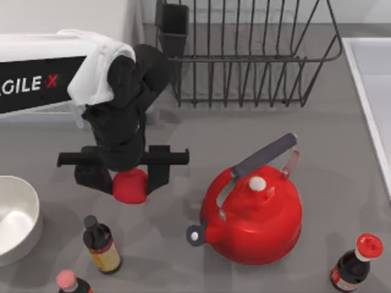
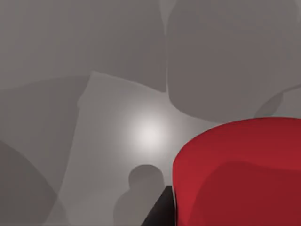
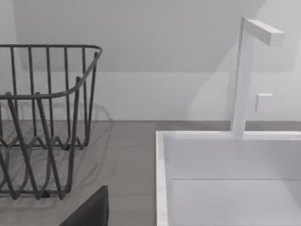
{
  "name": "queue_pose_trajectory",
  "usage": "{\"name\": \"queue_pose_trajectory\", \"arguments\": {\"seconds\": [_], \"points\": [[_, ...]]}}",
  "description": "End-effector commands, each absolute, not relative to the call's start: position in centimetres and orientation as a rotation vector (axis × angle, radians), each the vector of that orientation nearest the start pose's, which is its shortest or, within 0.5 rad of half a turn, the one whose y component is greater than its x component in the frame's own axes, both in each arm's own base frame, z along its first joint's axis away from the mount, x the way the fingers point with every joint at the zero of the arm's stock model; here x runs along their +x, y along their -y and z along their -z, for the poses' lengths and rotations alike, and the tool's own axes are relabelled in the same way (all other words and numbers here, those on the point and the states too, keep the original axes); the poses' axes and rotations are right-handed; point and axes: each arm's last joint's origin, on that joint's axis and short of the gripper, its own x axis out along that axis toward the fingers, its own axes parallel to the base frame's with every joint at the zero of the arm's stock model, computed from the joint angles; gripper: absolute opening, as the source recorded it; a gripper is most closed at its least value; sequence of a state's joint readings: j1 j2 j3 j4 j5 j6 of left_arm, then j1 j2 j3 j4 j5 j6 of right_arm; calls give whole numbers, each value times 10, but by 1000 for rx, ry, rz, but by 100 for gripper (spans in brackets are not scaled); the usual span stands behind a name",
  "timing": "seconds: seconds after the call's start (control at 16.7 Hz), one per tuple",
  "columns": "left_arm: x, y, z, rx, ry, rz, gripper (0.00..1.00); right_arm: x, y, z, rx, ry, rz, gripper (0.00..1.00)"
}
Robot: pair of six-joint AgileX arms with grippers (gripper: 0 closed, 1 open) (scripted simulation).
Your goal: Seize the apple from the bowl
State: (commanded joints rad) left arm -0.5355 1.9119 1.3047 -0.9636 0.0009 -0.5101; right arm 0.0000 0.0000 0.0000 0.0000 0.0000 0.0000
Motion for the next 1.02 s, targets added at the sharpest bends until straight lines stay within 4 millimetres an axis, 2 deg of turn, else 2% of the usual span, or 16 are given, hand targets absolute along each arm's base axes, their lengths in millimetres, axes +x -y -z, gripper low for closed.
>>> {"name": "queue_pose_trajectory", "arguments": {"seconds": [0.72, 1.02], "points": [[302, 176, -159, 16, -1571, 16, 98, 106, 1, -160, 0, 0, 0, 100], [302, 176, -159, 16, -1571, 16, 100, 106, 1, -160, 0, 0, 0, 100]]}}
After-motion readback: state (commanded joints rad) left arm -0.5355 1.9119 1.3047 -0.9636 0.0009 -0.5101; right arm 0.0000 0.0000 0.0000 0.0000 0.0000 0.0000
